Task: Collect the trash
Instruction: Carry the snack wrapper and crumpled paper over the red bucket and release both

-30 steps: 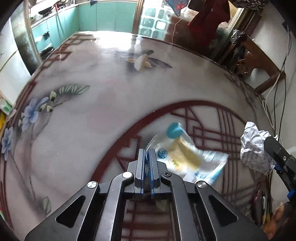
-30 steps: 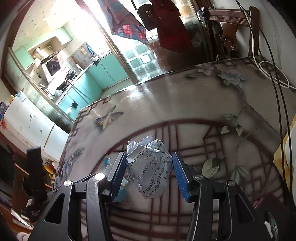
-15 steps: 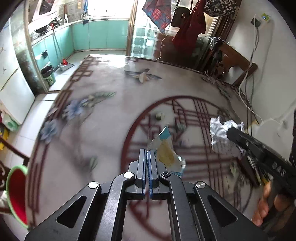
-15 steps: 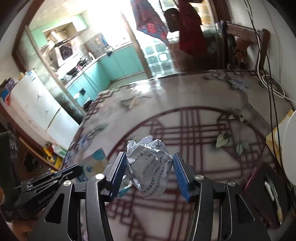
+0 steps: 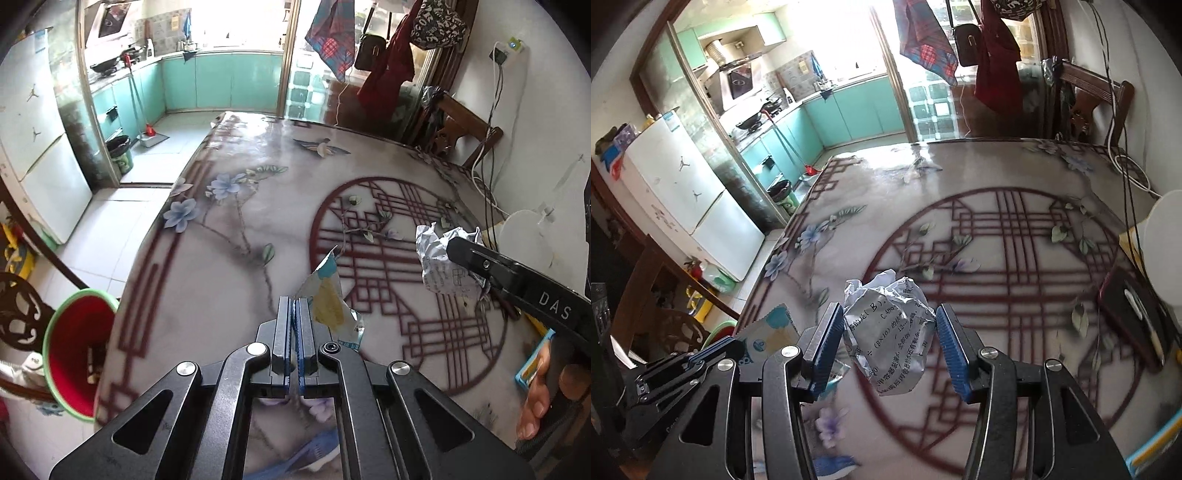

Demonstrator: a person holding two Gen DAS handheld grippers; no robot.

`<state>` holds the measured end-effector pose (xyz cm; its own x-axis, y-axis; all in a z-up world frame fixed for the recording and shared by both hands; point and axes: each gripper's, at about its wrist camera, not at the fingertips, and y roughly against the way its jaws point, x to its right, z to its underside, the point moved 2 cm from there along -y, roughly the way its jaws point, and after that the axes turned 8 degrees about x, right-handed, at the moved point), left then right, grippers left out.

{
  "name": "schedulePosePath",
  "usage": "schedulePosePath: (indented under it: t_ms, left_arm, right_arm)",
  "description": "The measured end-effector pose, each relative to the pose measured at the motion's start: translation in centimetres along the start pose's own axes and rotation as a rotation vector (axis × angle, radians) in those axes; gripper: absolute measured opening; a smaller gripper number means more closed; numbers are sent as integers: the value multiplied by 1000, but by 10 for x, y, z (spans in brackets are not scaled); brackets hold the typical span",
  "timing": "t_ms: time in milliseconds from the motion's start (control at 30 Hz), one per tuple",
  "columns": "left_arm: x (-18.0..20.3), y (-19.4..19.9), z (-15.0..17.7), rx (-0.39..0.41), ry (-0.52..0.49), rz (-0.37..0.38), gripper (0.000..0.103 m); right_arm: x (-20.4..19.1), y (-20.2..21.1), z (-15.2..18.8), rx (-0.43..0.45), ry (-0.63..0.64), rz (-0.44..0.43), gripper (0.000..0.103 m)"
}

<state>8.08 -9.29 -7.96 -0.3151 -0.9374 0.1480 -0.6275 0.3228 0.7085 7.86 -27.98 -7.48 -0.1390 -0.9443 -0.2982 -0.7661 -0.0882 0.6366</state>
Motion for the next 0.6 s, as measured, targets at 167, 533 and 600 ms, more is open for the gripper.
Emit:
schedulePosePath:
  t_ms: [167, 533, 600]
  left_arm:
    - [-18, 13, 9, 17, -19, 56, 2]
    - [-96, 32, 22, -5, -19, 68, 2]
    - [-113, 36, 22, -1, -13, 57, 2]
  right_arm:
    - [-36, 13, 14, 2, 64, 85, 50]
    - [-120, 16, 36, -6, 107, 113, 51]
    - [-138, 14, 38, -2, 115, 107, 51]
